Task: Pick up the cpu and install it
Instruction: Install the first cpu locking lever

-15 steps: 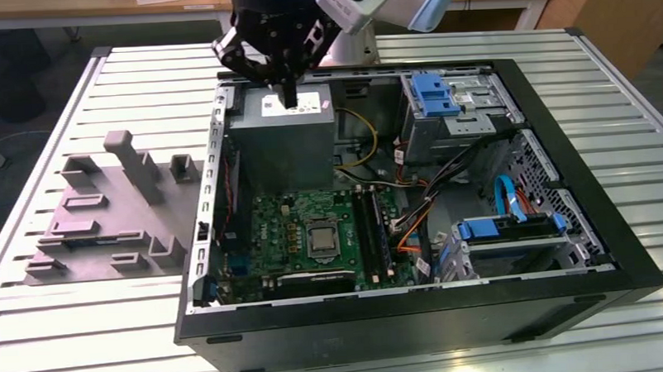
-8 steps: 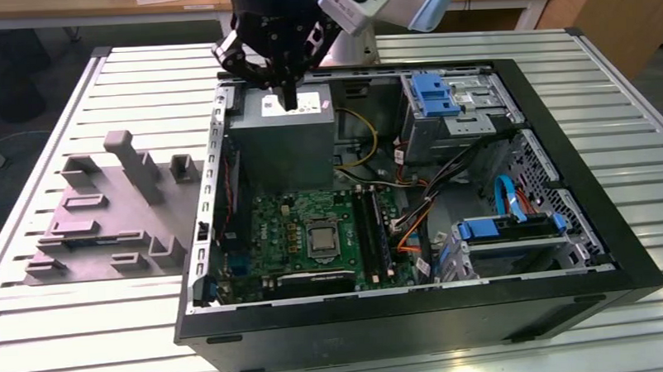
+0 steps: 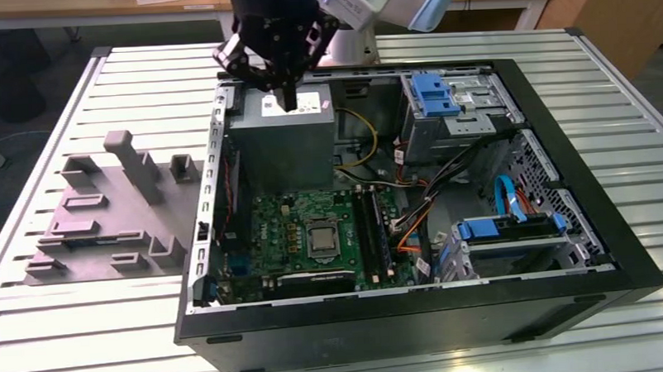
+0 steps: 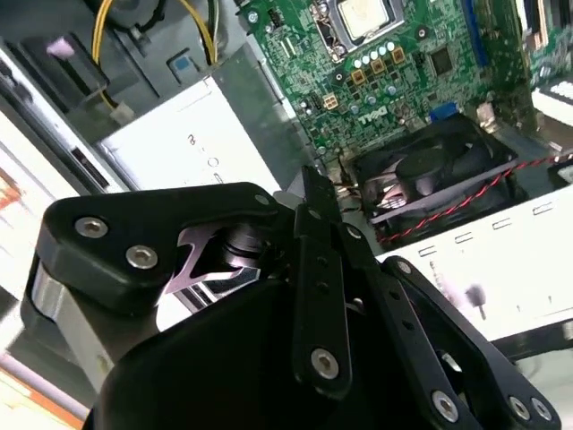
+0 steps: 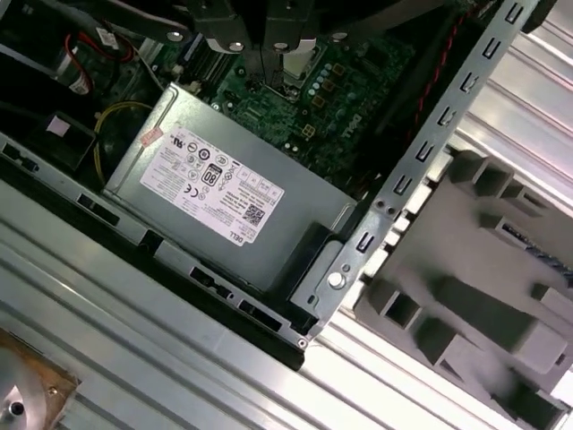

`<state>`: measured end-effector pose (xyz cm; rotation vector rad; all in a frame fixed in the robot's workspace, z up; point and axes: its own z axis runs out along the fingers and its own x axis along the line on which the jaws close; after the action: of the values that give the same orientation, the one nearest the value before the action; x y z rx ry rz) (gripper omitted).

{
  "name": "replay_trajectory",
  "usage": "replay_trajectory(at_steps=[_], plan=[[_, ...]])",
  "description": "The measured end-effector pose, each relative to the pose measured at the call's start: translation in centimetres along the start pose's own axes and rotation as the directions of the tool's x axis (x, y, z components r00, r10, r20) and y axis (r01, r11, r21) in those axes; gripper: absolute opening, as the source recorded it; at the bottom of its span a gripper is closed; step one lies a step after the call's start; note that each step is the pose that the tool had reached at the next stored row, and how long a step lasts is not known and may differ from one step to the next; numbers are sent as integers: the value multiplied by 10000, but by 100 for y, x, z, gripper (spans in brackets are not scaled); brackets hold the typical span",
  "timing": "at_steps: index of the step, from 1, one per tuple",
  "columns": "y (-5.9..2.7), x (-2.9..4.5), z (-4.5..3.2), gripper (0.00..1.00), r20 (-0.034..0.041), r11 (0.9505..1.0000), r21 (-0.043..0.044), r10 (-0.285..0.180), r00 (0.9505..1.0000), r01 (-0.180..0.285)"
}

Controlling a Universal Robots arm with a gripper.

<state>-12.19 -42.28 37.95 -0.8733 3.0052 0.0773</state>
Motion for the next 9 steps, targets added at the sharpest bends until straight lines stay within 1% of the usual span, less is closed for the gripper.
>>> replay_trajectory(at_steps=[3,5,8,9], plan=[[0,0,6,11,-24,9985,-14,-555,9985,555],[-1,0,9,11,-40,9958,-24,-913,9958,913],[-1,0,13,11,-62,9893,-40,-1460,9893,1460],[-6,3,17,11,-74,9836,-51,-1802,9836,1801]])
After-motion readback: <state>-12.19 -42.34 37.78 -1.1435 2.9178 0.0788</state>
